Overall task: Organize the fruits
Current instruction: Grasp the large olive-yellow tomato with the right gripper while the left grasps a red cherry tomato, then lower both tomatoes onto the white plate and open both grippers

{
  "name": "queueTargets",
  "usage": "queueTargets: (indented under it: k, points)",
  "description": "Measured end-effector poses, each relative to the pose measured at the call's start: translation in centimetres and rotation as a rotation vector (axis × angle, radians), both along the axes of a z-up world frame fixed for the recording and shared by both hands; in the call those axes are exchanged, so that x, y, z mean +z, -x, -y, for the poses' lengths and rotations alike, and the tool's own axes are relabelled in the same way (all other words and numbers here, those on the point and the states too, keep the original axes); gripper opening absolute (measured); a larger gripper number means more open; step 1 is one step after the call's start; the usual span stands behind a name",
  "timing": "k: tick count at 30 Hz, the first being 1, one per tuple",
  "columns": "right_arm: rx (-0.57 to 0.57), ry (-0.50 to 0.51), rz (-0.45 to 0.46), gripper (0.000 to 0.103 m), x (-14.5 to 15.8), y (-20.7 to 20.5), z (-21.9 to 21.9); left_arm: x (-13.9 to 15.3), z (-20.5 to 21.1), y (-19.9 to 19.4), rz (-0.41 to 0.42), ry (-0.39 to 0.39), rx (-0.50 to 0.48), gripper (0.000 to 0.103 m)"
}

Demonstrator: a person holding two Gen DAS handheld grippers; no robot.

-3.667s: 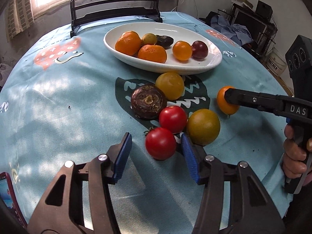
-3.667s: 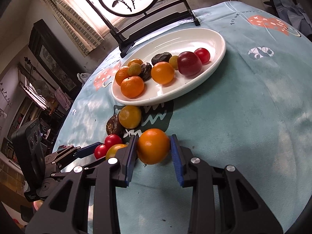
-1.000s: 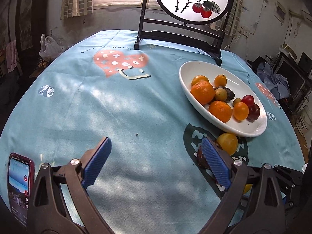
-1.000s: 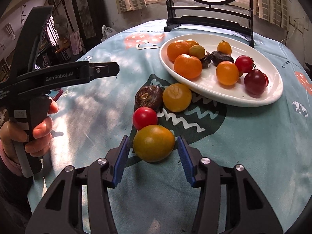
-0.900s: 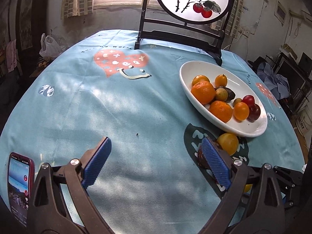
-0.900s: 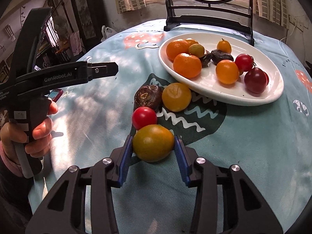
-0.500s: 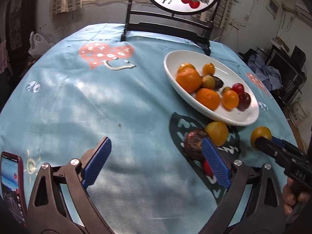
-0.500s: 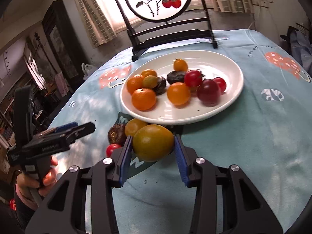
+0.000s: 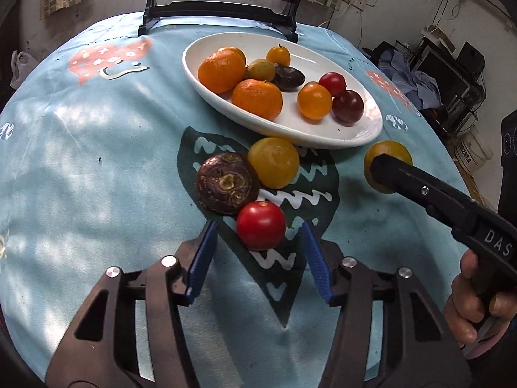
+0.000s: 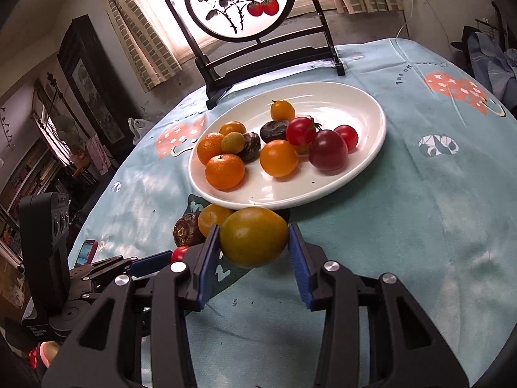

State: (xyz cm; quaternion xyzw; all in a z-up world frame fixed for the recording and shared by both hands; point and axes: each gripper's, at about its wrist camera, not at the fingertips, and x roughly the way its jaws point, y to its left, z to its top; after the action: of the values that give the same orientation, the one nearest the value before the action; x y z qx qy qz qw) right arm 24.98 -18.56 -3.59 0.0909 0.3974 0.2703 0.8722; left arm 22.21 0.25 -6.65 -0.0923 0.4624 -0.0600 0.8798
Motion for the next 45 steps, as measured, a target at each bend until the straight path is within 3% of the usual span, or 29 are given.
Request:
queueTargets:
  k: [2,6,9,11,15,24,30,34,45]
  points:
    - [-0.003,-0.003,-0.002,0.043,0.0,0.0,0.1,0.0,0.3,-0.1,0.006,-0.016,0.002,0.048]
    - [0.003,-0.009,-0.005,0.043,0.1,0.1,0.1,-0.1,0.7,-0.5,0.003,-0.041,0.009,0.046]
    - [0.002,-0.001,-0.006,0.043,0.0,0.1,0.1,-0.1,1.1,-0.3,0.012,-0.103,0.009,0.037]
    - [0.000,0.002,-0.007,0.043,0.0,0.1,0.1,0.0,1.1,-0.2,0.017,-0.089,-0.003,0.030]
    - [-0.007,0.016,-0.006,0.043,-0.2,0.0,0.0,0.1,1.2,0.3,0.030,-0.107,-0.011,0.030]
    - [0.016,0.034,0.018,0.043,-0.3,0.3,-0.7,2.1,-0.5,1.3,0.104,-0.022,0.000,0.029]
    - [-0.054,0.022,0.184,0.043,1.4,1.3,-0.3,4.8,-1.0,-2.6,0.170,-0.001,0.026,0.029]
    - [-0.127,0.017,0.251,0.042,2.2,-0.6,0.1,6.0,-0.4,-6.4,0.186,-0.005,0.043,0.029]
    - [-0.258,0.005,0.217,0.042,1.9,-8.7,1.4,6.0,1.7,-13.5,0.172,-0.066,0.040,0.029]
